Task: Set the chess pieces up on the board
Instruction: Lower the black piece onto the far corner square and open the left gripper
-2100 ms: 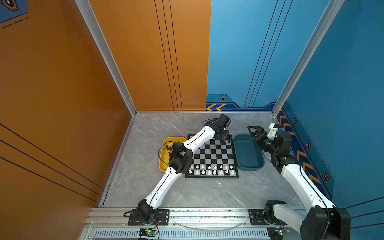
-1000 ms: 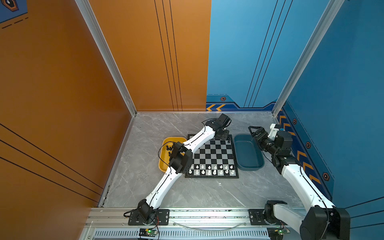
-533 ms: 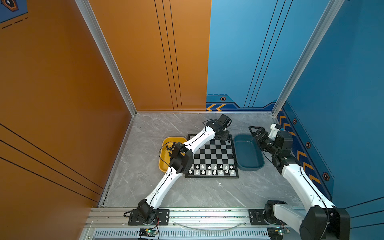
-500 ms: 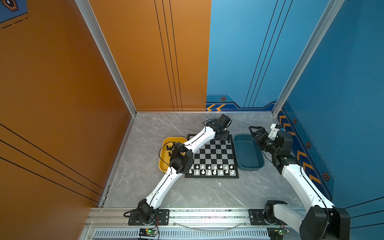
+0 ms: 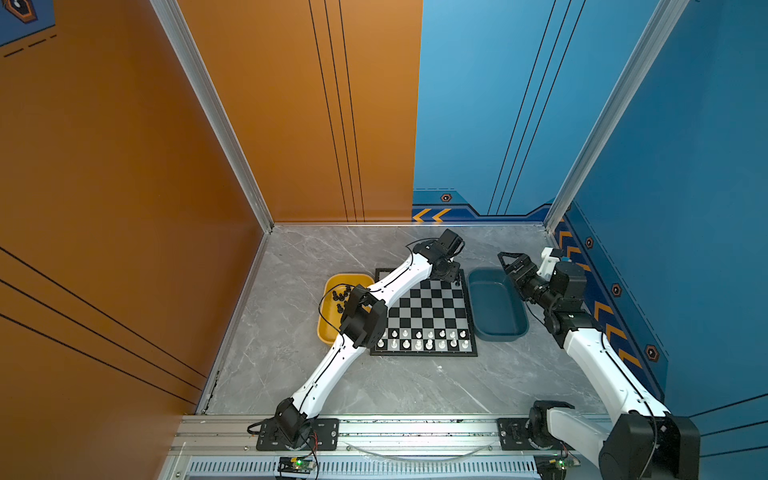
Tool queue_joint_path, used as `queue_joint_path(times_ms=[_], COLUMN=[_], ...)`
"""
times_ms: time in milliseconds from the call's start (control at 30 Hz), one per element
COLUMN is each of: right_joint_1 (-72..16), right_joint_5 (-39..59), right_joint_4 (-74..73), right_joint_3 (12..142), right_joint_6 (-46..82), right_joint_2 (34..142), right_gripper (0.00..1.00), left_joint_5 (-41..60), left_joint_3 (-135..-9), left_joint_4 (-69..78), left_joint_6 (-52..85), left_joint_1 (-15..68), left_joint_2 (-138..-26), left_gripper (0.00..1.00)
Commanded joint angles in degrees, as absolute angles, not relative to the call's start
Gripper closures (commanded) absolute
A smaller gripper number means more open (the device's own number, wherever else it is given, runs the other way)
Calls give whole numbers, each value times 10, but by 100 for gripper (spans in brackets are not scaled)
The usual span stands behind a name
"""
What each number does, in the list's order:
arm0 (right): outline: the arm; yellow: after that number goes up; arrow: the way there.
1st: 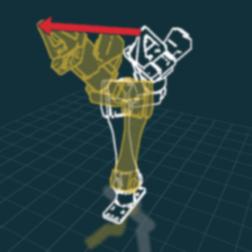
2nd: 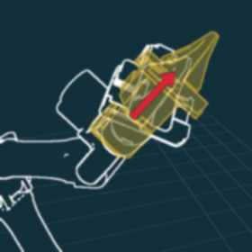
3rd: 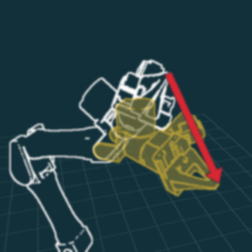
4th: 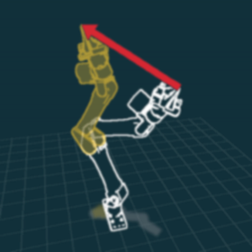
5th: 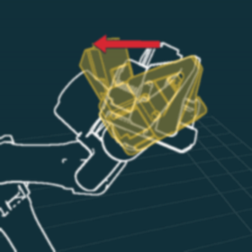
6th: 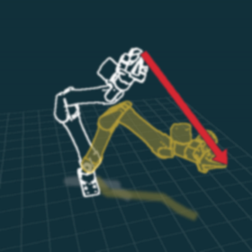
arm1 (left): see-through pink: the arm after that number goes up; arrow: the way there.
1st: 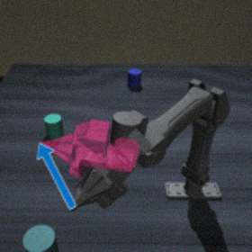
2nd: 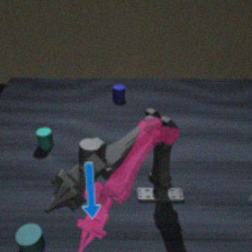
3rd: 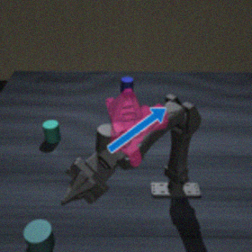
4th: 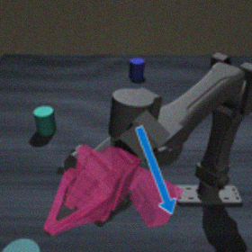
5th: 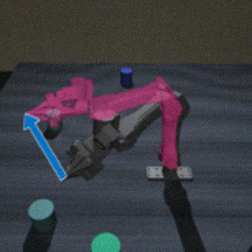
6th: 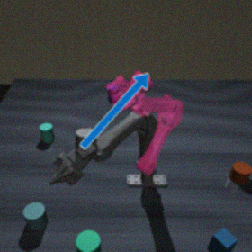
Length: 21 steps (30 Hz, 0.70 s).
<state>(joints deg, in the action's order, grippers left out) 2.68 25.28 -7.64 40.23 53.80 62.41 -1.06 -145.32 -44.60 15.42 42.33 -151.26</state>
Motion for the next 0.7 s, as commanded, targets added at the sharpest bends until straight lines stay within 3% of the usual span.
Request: queue_joint_path(times_ms=[0,667], right_joint_1=[33,35], right_joint_5=[259,259], right_joint_4=[-84,-85], right_joint_3=[394,391], right_joint_6=[534,535], right_joint_2=[616,614], right_gripper=[0,0], left_joint_5=[-34,-65], left_joint_3=[-1460,-1462], left_joint_4=[-456,-456], left_joint_6=[138,115], left_joint_1=[430,440], left_joint_2=[-1508,-1511], left_gripper=[68,72])
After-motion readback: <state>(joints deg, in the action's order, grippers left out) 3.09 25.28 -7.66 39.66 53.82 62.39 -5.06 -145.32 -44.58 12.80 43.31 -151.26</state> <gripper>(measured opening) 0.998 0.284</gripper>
